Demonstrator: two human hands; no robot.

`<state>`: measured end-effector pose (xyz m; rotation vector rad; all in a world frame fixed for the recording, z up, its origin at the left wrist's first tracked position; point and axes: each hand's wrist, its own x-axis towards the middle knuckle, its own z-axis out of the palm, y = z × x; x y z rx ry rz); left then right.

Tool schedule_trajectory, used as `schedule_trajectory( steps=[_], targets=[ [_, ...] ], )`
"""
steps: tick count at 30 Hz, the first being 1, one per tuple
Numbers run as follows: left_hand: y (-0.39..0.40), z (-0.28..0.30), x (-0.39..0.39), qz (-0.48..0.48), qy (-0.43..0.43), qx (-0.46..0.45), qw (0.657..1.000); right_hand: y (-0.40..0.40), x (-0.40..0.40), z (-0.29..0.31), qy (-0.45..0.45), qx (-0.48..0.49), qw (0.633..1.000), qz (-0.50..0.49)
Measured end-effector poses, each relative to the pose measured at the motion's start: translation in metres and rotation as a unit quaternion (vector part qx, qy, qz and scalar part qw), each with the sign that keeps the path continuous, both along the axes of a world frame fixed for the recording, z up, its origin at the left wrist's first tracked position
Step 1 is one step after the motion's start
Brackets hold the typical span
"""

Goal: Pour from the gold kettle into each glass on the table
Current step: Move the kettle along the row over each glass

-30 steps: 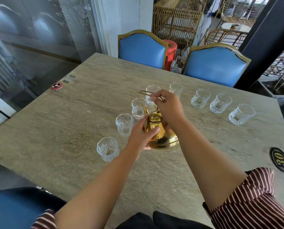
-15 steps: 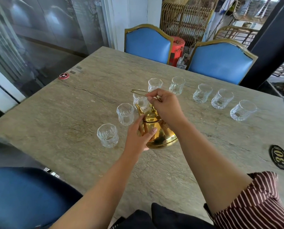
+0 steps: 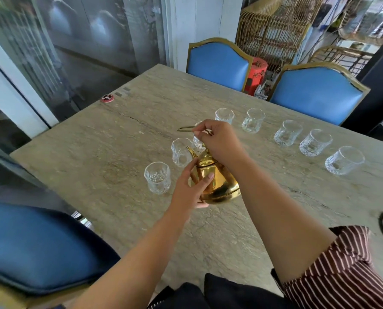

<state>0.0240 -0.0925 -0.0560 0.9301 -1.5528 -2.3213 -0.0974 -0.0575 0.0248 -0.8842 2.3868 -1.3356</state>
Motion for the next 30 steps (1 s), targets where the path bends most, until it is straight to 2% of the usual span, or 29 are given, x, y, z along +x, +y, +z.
schedule_trajectory(
  steps=[9, 30],
  targets=[
    [-0.0034, -0.0030, 0.0018, -0.002, 0.005, 0.011, 1.000, -0.0055, 0.0038, 0.0031, 0.023, 0.032, 0.999, -0.002],
    [-0.0011, 0.0016, 0.0084, -0.002, 0.001, 0.013, 1.000, -0.0050, 0.0069, 0.0047, 0.037, 0.037, 0.999, 0.000]
  ],
)
